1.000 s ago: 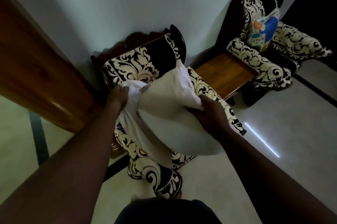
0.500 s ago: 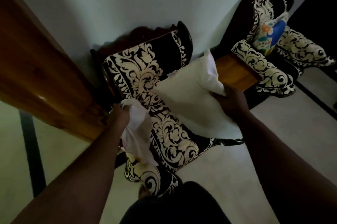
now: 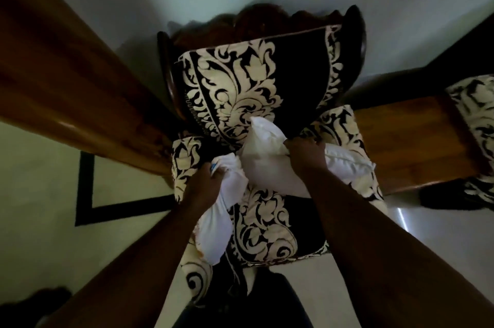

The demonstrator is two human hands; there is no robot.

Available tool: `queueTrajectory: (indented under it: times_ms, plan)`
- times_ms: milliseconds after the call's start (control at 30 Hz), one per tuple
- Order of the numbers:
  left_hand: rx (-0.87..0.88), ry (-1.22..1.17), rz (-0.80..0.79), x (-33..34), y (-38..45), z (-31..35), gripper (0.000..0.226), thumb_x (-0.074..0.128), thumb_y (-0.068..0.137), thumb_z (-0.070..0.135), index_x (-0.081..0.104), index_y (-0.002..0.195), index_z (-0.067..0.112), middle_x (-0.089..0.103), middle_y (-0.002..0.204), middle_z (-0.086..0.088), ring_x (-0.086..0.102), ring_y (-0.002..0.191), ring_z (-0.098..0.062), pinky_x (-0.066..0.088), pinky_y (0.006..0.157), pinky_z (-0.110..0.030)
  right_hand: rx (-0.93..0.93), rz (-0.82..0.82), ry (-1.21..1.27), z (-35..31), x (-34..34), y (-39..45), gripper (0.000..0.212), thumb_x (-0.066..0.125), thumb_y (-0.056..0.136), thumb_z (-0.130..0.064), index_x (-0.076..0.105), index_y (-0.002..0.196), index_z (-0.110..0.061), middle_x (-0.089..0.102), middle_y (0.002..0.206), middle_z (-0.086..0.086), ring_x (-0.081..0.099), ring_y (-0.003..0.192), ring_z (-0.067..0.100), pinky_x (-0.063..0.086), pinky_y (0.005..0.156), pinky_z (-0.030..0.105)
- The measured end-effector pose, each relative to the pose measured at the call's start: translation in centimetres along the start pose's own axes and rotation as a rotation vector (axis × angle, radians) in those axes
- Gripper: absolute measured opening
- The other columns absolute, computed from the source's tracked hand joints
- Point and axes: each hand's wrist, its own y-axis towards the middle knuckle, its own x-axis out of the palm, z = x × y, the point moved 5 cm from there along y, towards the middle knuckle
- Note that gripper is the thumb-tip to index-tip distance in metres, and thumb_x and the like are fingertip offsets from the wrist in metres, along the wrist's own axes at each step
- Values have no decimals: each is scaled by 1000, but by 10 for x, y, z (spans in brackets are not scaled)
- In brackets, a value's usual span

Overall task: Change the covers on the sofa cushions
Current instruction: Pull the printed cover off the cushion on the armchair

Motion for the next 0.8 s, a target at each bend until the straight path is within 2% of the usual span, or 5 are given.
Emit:
queueTrajectory:
  times_ms: [133,333,567,700,800]
  plan:
    - [-13,-1,15,29,30,2,40,52,100,50,58,116,14,67,111,-13,63,106,-33,47,86,-39,-139,-100,-107,-8,34,66,38,42,100,-21,57,134,-33,61,131,4,52,123,34,32,109,56]
    - [-1,3,32,49,77,16,42,53,100,49,56,127,16,65,124,-10,61,117,-32,43,90,-33,-205,-49,-89,-16,55,130,40,50,99,-22,57,137,-32,53,140,6,42,131,34,28,112,58]
    - [187,368,50,57,124,40,84,51,95,61,10,160,30,56,143,-12,60,122,-35,53,93,-44,-9,9,196,52,71,162,100,64,75,-78,23,156,-37,26,160,10,20,150,35,4,114,72]
    - [259,617,-41,64,181,86,84,51,99,55,-3,160,33,68,120,-16,67,104,-34,53,80,-38,413,118,466,132,84,143,74,52,95,-62,27,154,-26,27,159,15,21,147,41,20,113,71]
    - [199,677,-97,73,206,92,57,52,100,49,34,151,31,66,127,-15,63,114,-36,51,90,-40,331,127,492,131,86,153,54,49,98,-44,54,140,-12,51,142,22,42,132,42,38,109,54]
